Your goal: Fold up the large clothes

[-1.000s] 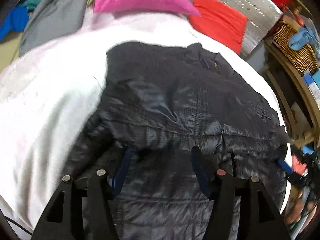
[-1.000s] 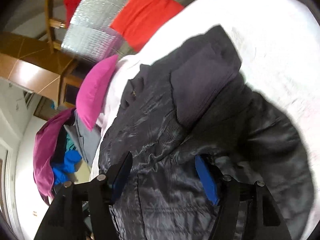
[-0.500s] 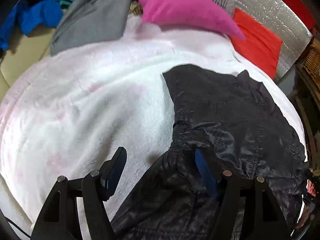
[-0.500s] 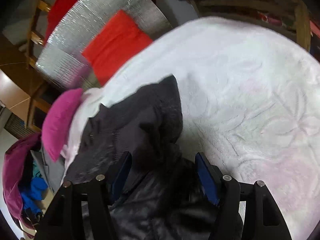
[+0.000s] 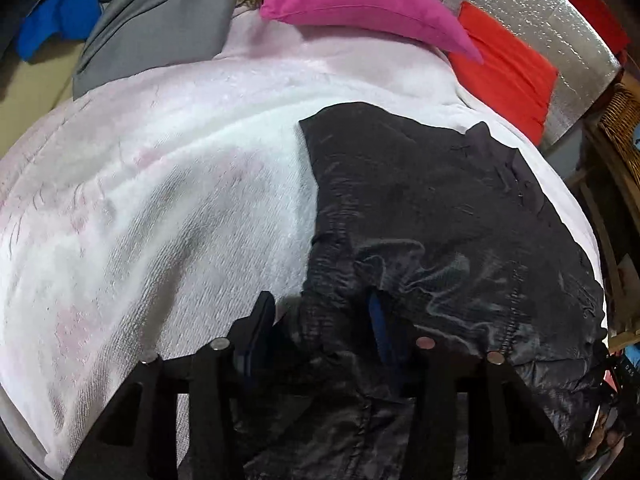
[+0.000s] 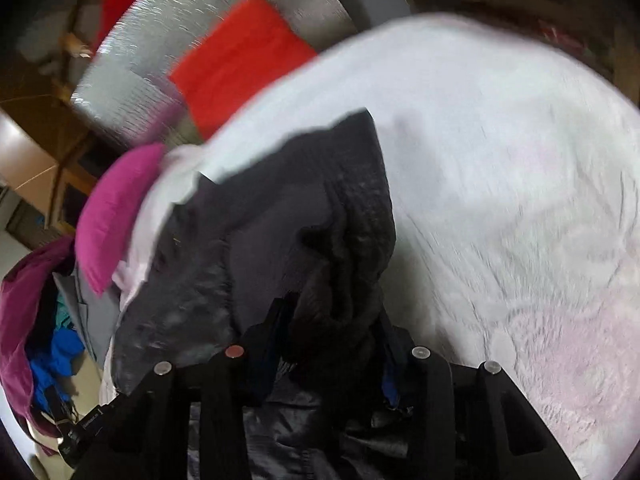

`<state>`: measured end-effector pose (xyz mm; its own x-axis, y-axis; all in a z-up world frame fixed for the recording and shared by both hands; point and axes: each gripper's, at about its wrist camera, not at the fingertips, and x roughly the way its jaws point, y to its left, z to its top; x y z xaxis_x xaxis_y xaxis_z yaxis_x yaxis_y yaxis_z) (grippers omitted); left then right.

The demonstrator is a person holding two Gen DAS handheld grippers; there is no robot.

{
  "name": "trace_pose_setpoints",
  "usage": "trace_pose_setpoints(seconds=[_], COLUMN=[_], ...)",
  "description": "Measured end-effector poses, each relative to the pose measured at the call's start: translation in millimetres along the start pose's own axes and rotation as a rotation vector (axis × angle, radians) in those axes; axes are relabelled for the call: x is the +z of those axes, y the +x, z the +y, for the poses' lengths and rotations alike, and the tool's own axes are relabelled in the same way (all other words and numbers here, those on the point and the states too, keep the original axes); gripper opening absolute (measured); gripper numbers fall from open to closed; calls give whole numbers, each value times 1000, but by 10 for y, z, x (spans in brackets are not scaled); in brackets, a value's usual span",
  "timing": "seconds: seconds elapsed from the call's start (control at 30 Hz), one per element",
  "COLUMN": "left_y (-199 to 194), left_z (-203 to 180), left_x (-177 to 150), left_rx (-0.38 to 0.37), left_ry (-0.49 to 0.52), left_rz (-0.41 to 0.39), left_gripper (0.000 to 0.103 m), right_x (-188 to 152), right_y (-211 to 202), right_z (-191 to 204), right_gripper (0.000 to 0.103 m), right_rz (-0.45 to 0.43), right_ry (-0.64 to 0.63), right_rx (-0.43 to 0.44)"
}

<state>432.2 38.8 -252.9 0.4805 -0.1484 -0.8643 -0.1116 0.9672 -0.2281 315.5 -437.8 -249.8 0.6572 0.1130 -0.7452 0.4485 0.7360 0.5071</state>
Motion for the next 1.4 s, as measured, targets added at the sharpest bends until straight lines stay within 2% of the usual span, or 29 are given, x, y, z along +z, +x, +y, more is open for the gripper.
trace_pose_setpoints(seconds=[0.07, 0.13, 0.17, 0.2, 0.27, 0.37, 0.43, 0.6, 0.77, 0.83, 0.9, 1.0, 1.03, 1.13, 1.23, 1.37, 1.4], left_y=[-43, -133, -171, -234, -317, -499, -603, -756, -850, -892, -877, -875, -877, -875, -843, -765, -741], left_z=[-9, -85, -127, -194, -262, -414, -486, -617, -683, -685, -704, -707, -703, -700, -694, -672, -658], left_x=[-15, -54, -79, -111, -138, -186, -211, -278, -360, -405, -396, -393, -390, -391, -384, -355, -343], left_rx=[27, 65, 82, 106, 126, 183, 207, 237, 225, 232, 234, 238, 238, 238, 243, 272, 277], left_ry=[11, 49, 68, 96, 134, 201, 235, 291, 321, 330, 336, 333, 330, 325, 326, 316, 311], left_rz=[-14, -48, -62, -82, -119, -216, -279, -382, -402, -405, -398, -392, -392, -387, -368, -326, -309], left_gripper=[59, 59, 61, 64, 66, 68, 77, 78, 78, 78, 78, 78, 78, 78, 79, 79, 79], right_x=[23, 25, 25, 25, 39, 54, 60, 70, 68, 53, 26, 17, 17, 19, 12, 46, 45], right_y=[-43, -87, -99, -127, -214, -404, -492, -354, -197, -86, -12, -118, -159, -239, -34, -149, -179], right_z=[-42, -56, -56, -60, -48, -19, 14, 77, 78, 55, 66, 147, 162, 178, 73, 20, 12], right_gripper=[44, 50, 56, 66, 74, 75, 77, 78, 79, 79, 74, 54, 53, 53, 53, 55, 61], right_rz=[-2, -10, -12, -15, -49, -121, -164, -121, -104, -64, -48, -106, -123, -162, -71, -93, -99], right_ry=[26, 41, 50, 56, 62, 50, 37, 47, 53, 65, 52, 1, -6, -24, 10, 55, 65], right_rx=[36, 44, 41, 40, 42, 48, 55, 59, 15, -6, -41, -55, -46, -34, -87, -39, -26])
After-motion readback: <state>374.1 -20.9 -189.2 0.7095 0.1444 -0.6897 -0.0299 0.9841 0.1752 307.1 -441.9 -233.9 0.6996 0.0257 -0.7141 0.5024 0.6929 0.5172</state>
